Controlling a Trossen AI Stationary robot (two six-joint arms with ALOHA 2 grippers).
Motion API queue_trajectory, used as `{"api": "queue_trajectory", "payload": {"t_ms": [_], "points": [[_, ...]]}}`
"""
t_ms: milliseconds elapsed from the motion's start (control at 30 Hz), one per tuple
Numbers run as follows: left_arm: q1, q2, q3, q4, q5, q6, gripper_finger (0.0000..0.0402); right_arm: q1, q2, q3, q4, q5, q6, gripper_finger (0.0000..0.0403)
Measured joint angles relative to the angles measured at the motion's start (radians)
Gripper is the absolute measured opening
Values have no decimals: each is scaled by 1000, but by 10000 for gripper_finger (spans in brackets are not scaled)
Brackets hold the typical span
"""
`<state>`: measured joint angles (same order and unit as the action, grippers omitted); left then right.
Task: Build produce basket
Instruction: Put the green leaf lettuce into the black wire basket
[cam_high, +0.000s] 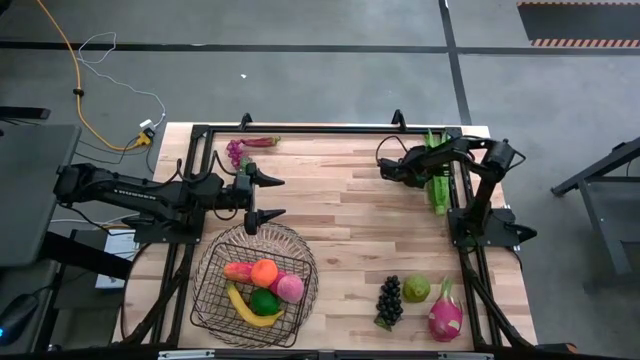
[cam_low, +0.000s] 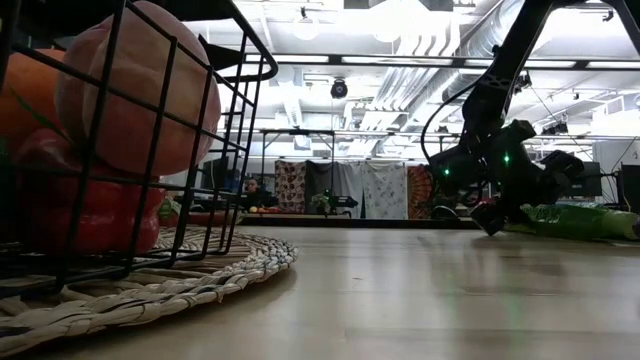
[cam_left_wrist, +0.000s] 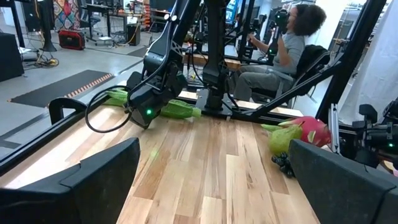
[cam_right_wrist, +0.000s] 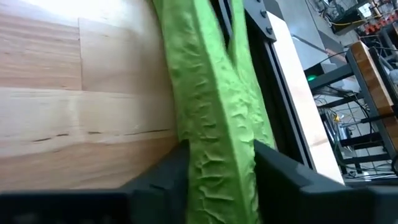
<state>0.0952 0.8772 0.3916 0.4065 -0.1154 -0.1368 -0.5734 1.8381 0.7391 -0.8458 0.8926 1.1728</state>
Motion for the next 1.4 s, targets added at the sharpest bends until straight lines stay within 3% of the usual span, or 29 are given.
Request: {"api": "queue_trajectory", "payload": {"t_ms": [233,467,733,900,1000,1167,1400], "points": [[0,0,0,0,0,1,399,48,-38,-6,-9,38,-17,52],[0,0,0,1,-14,9,399,190,-252,-5,29,161,-43,28],[0,0,0,1,-25,8,399,424,-538,-5,372,276,-375,24],[0,0,0,2,-23,-23,399,559,-605,-3,703,269,-675,24],[0,0,0,2,-6,-43,399,607,-605,-3,928,164,-861,24],[0,0,0,7,-1,-45,399,621,-541,-2,1313,-220,-1080,23],[0,36,0,90,-9,-48,399,571,-319,-2,1867,-629,-1102,23]]}}
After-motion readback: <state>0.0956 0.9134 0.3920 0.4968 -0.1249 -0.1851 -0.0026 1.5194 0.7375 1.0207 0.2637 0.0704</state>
